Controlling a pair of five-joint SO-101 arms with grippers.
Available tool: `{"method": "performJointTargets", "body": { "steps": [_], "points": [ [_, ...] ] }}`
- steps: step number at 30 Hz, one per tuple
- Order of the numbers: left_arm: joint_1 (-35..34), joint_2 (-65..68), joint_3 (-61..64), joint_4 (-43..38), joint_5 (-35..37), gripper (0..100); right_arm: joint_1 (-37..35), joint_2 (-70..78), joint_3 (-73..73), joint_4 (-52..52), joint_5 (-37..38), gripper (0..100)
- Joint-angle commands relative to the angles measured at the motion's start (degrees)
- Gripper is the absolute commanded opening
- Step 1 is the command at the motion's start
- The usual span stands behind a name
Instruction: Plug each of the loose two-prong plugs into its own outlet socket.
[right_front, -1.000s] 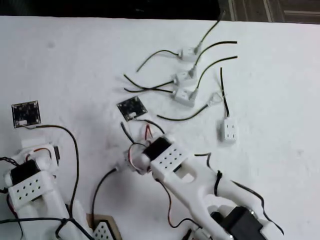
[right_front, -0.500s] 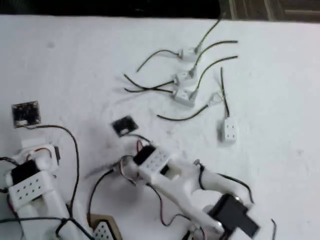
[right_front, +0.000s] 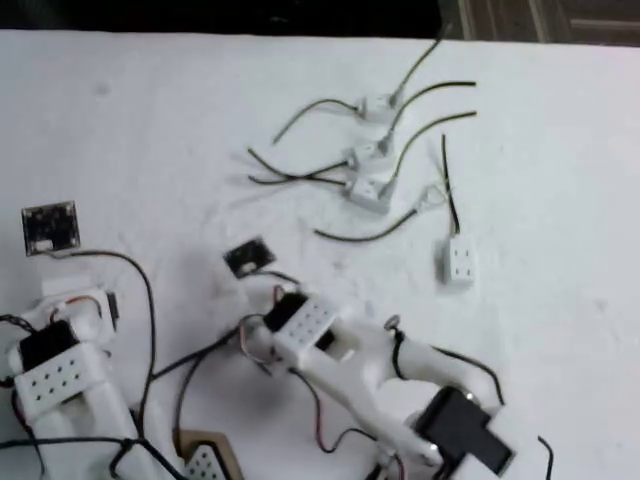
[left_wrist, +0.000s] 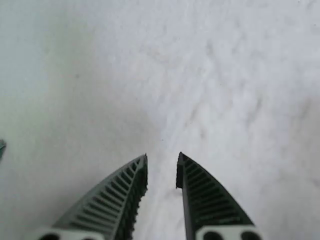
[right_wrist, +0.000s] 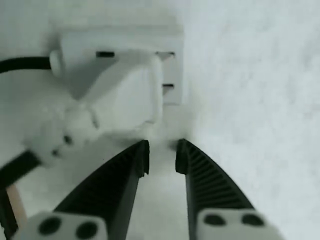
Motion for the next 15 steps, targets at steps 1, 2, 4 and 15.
{"method": "performJointTargets", "body": {
  "steps": [1, 2, 4, 15],
  "points": [
    [0.0, -1.1, -0.5, -0.9, 0.2, 11, 0.0, -8.0, -0.4, 3.6, 2.3, 11.5],
    [0.0, -1.1, -0.5, -0.9, 0.2, 11, 0.0, -10.9, -0.4, 3.9, 2.7, 11.5],
    [0.0, -1.1, -0.5, -0.9, 0.2, 11, -0.1, -15.8, -0.4, 4.2, 2.7, 11.5],
    [0.0, -1.1, -0.5, -0.9, 0.2, 11, -4.1, -21.9, -0.4, 0.0, 5.3, 11.5]
  ]
}}
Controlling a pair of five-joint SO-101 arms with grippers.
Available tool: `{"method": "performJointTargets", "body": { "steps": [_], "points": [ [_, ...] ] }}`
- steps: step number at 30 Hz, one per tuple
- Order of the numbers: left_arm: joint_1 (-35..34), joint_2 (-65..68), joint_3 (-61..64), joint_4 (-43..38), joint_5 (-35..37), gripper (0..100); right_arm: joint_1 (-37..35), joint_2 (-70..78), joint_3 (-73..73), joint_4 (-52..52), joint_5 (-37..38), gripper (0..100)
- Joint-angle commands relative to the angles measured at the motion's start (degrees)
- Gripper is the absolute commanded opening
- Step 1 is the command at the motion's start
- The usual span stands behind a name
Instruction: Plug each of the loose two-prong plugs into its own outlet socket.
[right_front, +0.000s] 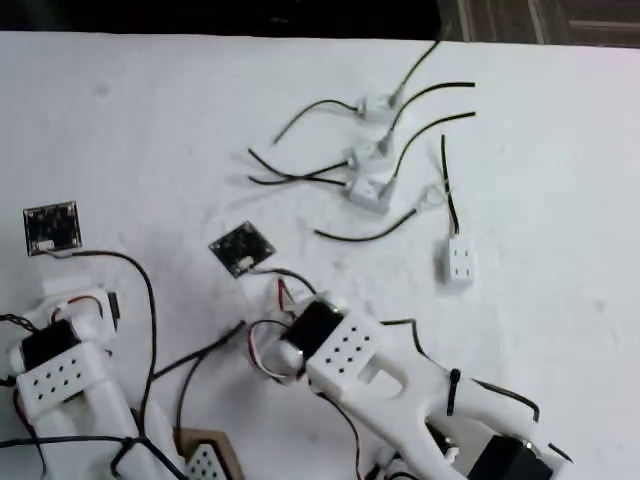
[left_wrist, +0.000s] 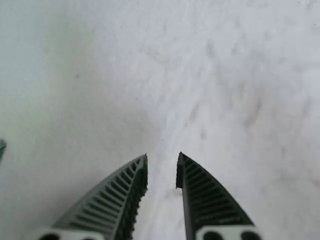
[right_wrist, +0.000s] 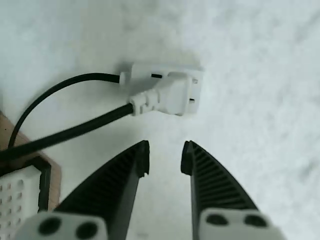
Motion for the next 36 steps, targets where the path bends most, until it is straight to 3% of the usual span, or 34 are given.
{"method": "performJointTargets", "body": {
  "steps": [1, 10, 14, 19, 31, 36],
  "points": [
    [0.0, -1.1, -0.5, -0.9, 0.2, 11, -2.8, -2.2, -0.6, -2.6, 0.7, 11.5],
    [0.0, -1.1, -0.5, -0.9, 0.2, 11, -3.0, -1.5, -0.6, -9.8, 2.7, 11.5],
    [0.0, -1.1, -0.5, -0.9, 0.2, 11, 0.7, 1.5, -0.6, -11.7, 3.0, 11.5],
    [0.0, -1.1, -0.5, -0.9, 0.2, 11, 4.1, 3.9, -0.7, -11.6, 5.4, 11.5],
    [0.0, -1.1, -0.5, -0.9, 0.1, 11, 3.8, 4.0, -2.2, -11.4, 7.6, 11.6],
    [0.0, -1.1, -0.5, -0.9, 0.1, 11, 3.2, 4.4, -3.6, -11.4, 15.3, 11.6]
  ]
}}
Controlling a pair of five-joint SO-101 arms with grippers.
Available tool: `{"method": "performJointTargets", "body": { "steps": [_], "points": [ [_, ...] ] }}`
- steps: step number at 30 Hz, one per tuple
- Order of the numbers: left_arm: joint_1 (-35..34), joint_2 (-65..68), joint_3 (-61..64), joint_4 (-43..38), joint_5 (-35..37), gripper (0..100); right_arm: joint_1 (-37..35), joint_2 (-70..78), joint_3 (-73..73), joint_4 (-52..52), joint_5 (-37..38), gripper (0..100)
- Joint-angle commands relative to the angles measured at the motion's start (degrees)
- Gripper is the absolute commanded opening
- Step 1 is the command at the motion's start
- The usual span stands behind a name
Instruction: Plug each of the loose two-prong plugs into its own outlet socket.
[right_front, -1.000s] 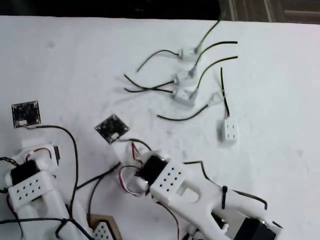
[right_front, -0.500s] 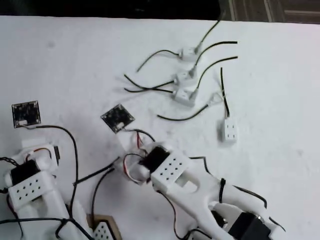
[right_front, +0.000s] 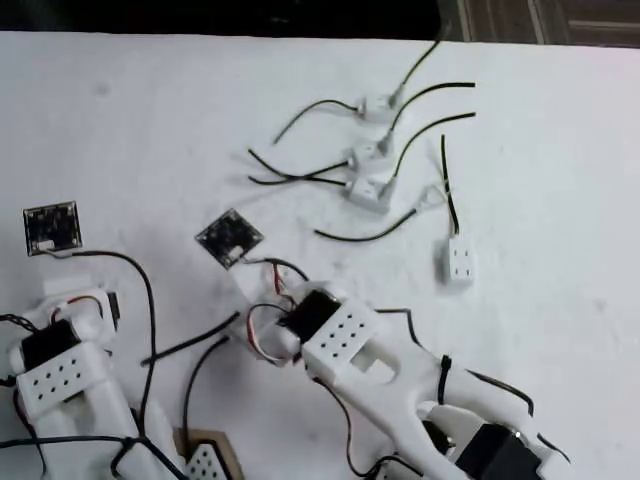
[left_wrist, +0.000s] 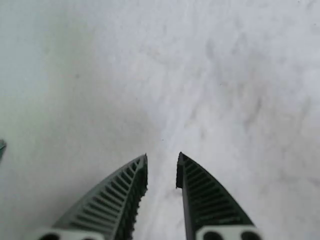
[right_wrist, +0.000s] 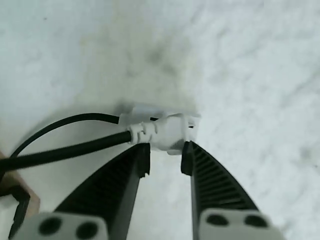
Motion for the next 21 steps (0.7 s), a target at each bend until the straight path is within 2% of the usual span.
{"method": "performJointTargets", "body": {
  "steps": [1, 9, 14, 21],
  "points": [
    [0.0, -1.1, -0.5, -0.9, 0.1, 11, -0.3, 0.0, -2.6, -0.4, 5.0, 11.6],
    [0.0, -1.1, -0.5, -0.9, 0.1, 11, -1.9, 0.0, -2.4, -0.4, 10.3, 12.1],
    [0.0, -1.1, -0.5, -0.9, 0.1, 11, -1.9, 0.0, -2.4, -0.4, 11.1, 20.6],
    [0.0, -1.1, -0.5, -0.9, 0.1, 11, -1.9, 0.1, -2.4, -2.8, 13.8, 17.6]
  ]
}}
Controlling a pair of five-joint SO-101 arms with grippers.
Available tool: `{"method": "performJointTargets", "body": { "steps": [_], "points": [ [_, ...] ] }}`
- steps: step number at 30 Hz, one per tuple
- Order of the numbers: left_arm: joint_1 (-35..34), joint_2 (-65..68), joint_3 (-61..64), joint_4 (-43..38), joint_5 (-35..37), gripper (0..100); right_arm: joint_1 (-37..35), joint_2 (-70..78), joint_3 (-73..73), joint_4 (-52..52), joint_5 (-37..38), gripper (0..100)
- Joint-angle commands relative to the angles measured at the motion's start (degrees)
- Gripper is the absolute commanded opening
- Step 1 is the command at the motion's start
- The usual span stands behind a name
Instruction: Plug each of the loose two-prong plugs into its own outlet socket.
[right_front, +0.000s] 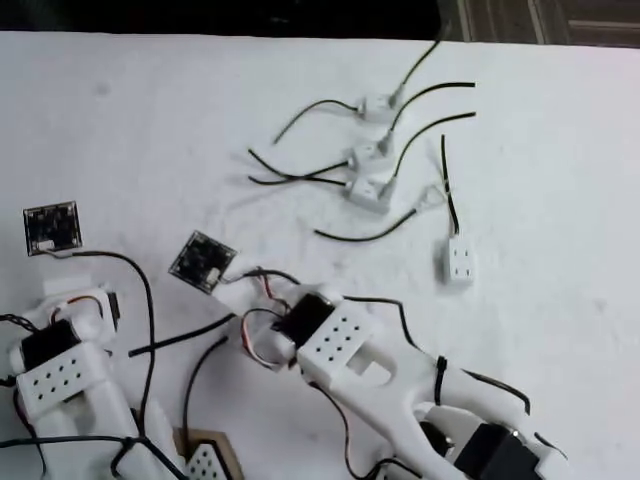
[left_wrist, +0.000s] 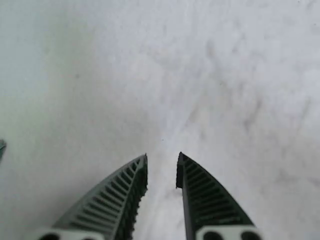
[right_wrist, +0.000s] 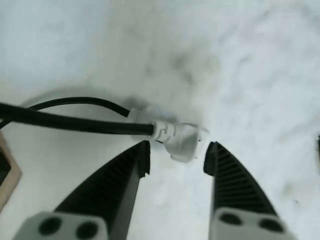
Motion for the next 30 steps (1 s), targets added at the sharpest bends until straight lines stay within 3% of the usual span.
{"method": "performJointTargets", "body": {
  "steps": [1, 8, 14, 30],
  "points": [
    [0.0, -1.1, -0.5, -0.9, 0.1, 11, -0.2, 0.0, -2.1, -2.0, 0.8, 17.6],
    [0.0, -1.1, -0.5, -0.9, 0.1, 11, -1.5, 3.0, -2.5, -3.6, 0.8, 17.0],
    [0.0, -1.1, -0.5, -0.9, 0.1, 11, 0.3, 5.8, -2.5, -7.3, 0.4, 1.8],
    [0.0, -1.1, -0.5, -0.9, 0.1, 11, 4.0, 0.0, 1.1, -3.6, -10.1, 1.7]
  ]
}}
